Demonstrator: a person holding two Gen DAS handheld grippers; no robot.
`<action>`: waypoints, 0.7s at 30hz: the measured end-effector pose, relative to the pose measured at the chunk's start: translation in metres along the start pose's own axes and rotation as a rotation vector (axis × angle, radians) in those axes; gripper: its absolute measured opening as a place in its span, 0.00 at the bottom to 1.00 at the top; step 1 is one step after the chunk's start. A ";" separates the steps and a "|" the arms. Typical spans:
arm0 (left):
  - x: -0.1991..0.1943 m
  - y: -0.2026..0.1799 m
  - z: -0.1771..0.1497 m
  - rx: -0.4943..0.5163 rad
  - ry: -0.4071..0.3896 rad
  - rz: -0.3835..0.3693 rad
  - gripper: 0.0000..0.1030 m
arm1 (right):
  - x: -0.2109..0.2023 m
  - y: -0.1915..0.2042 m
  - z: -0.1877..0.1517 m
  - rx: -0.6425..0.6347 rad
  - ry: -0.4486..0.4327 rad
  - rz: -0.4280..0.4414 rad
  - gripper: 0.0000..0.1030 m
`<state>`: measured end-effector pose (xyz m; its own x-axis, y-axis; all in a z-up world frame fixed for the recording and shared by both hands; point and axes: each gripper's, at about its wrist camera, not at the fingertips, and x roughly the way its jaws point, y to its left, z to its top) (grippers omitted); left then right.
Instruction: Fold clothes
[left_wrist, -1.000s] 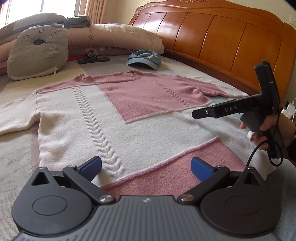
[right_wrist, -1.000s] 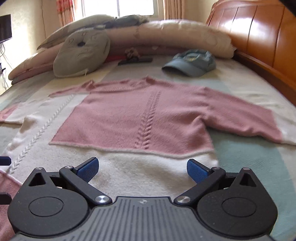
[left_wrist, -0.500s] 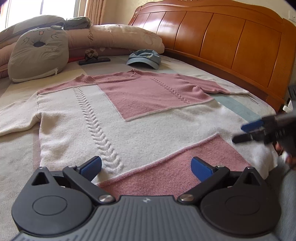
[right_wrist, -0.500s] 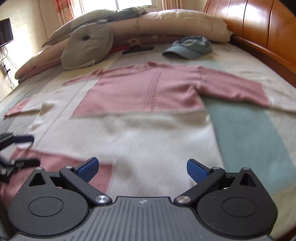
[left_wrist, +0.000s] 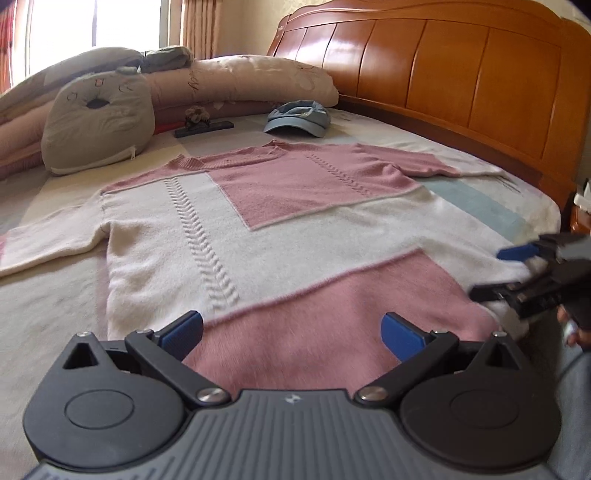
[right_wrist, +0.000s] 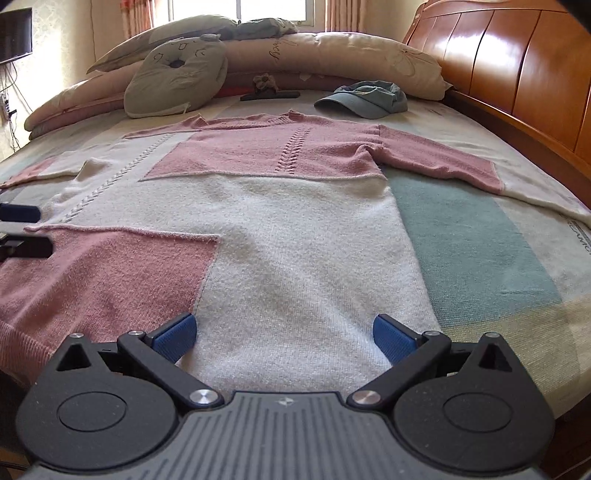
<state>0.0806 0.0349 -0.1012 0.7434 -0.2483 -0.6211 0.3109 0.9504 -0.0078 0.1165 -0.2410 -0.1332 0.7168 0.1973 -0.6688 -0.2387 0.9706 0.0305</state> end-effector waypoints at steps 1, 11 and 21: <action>-0.007 -0.005 -0.005 0.004 0.007 0.012 0.99 | 0.000 0.000 0.000 0.001 -0.001 0.000 1.00; -0.035 -0.017 -0.046 -0.074 0.159 0.060 0.99 | 0.000 0.004 -0.009 0.020 -0.081 -0.028 1.00; -0.024 -0.017 -0.036 -0.214 0.136 0.035 0.99 | -0.003 0.002 -0.016 -0.007 -0.115 -0.008 1.00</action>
<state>0.0357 0.0316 -0.1142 0.6607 -0.2010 -0.7232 0.1434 0.9795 -0.1412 0.1031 -0.2414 -0.1430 0.7888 0.2045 -0.5797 -0.2371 0.9713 0.0200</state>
